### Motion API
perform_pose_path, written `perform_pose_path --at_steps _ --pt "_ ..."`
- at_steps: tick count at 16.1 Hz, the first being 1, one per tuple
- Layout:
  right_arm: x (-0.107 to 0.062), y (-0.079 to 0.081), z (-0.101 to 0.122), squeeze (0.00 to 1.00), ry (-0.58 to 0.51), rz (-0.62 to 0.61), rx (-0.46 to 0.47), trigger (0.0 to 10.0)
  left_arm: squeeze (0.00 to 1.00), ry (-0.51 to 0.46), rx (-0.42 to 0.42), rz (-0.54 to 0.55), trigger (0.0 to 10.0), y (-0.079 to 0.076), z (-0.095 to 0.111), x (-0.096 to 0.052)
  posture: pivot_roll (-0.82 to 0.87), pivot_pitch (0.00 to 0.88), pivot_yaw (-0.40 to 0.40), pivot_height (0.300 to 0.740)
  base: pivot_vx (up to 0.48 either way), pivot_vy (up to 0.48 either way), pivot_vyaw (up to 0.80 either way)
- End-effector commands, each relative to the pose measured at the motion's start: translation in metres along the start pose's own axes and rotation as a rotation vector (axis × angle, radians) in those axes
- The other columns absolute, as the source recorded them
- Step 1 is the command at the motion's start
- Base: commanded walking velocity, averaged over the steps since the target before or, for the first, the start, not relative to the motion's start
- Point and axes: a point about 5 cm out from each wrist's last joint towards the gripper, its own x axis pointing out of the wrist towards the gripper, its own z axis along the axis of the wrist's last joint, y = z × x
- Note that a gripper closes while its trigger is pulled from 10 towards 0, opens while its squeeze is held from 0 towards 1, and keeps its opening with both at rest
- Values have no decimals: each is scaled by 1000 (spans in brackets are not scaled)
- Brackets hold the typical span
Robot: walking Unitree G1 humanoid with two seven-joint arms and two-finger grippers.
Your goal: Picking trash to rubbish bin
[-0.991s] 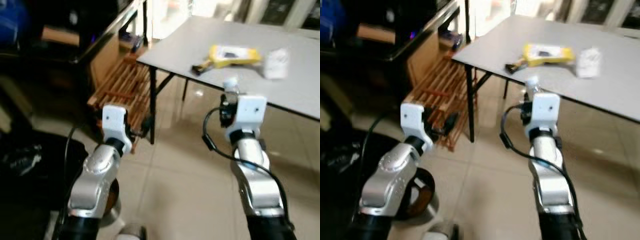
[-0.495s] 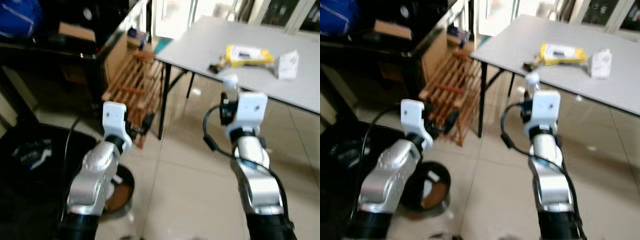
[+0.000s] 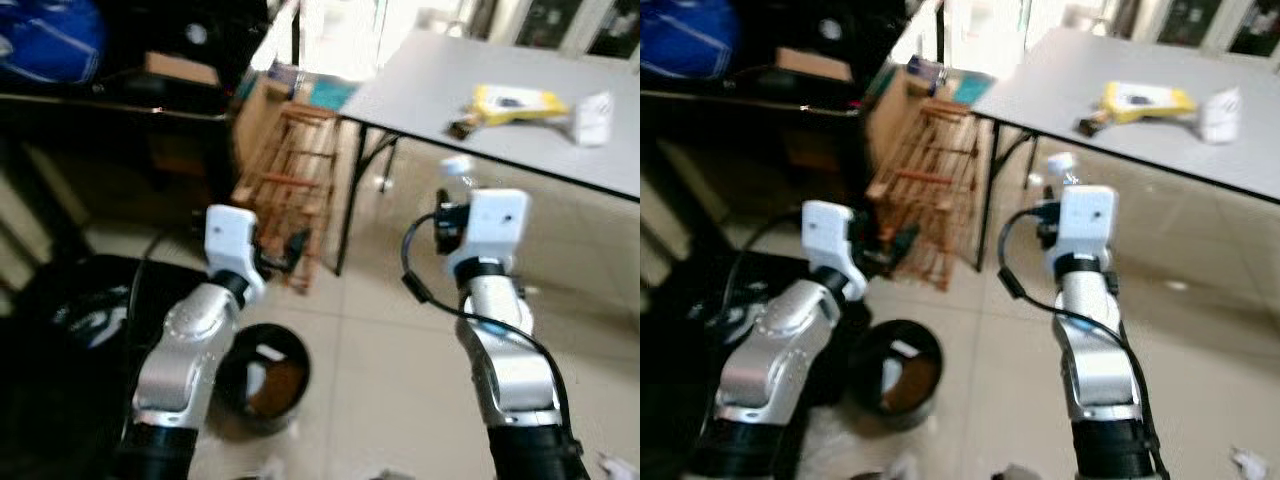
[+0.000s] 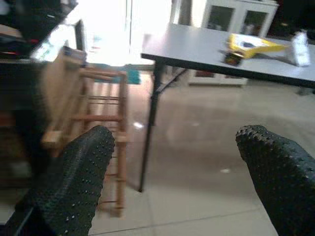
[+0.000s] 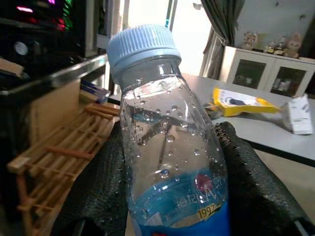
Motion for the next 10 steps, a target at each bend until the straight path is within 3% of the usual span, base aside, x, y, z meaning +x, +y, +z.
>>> perform_pose_path --at_steps 1,10 --pt "0 -9 -1 0 2 -29 -5 10000 0 3 -2 -32 10000 -9 -1 3 -8 84 -15 740 0 480 0" --pt "1 -8 -6 0 36 -16 16 10000 0 -15 4 -39 10000 -13 0 3 -11 88 -15 740 0 0 60"
